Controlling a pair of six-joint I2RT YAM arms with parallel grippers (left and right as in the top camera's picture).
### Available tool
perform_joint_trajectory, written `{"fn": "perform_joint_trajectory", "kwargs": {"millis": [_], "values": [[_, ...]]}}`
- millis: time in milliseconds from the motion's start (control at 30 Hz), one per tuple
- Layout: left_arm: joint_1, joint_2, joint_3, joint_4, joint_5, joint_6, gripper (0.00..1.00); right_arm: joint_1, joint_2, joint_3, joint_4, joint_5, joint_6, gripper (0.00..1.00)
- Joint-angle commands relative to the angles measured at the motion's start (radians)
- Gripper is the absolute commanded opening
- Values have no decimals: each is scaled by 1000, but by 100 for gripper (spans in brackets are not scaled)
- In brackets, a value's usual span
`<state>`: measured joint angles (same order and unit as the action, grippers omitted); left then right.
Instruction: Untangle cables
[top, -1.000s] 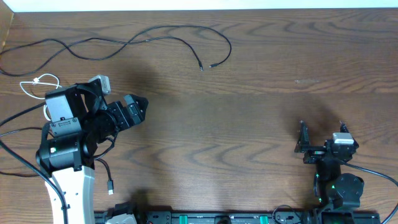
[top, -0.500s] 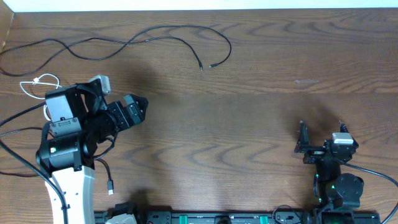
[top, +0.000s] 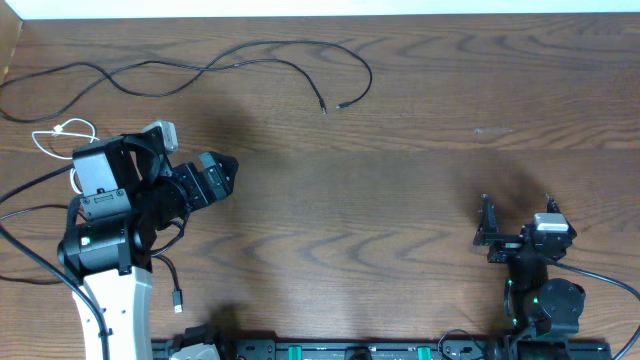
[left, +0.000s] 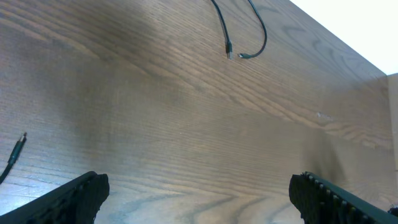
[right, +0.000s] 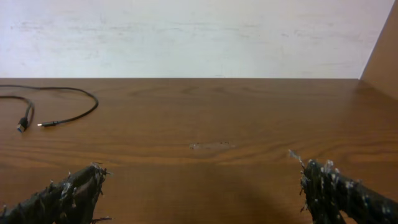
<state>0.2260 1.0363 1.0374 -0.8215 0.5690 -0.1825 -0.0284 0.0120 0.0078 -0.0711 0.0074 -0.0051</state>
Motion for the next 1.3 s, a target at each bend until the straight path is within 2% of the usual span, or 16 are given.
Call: {"fn": "perform_joint_trajectory", "kwargs": {"millis": [0,767,933,1033,1133,1267], "values": [[-3,2,14,0,-10,13,99,12,-6,-3,-4,-2,-11,99],[-9,1,-1,-56,-36,22,99,12,-6,-3,-4,-2,-11,99],[-95,-3,-53,-36,-42,206,99,12,-6,-3,-4,-2,-11,99],[-192,-18,-119,71,-65,325,99,12,-6,-3,-4,-2,-11,99],[-254,-48,-159,134,-66,328,99,12,-6,-3,-4,-2,-11,99],[-290,-121,-200,136,-134,328,99,12,-6,-3,-4,-2,-11,99]]}}
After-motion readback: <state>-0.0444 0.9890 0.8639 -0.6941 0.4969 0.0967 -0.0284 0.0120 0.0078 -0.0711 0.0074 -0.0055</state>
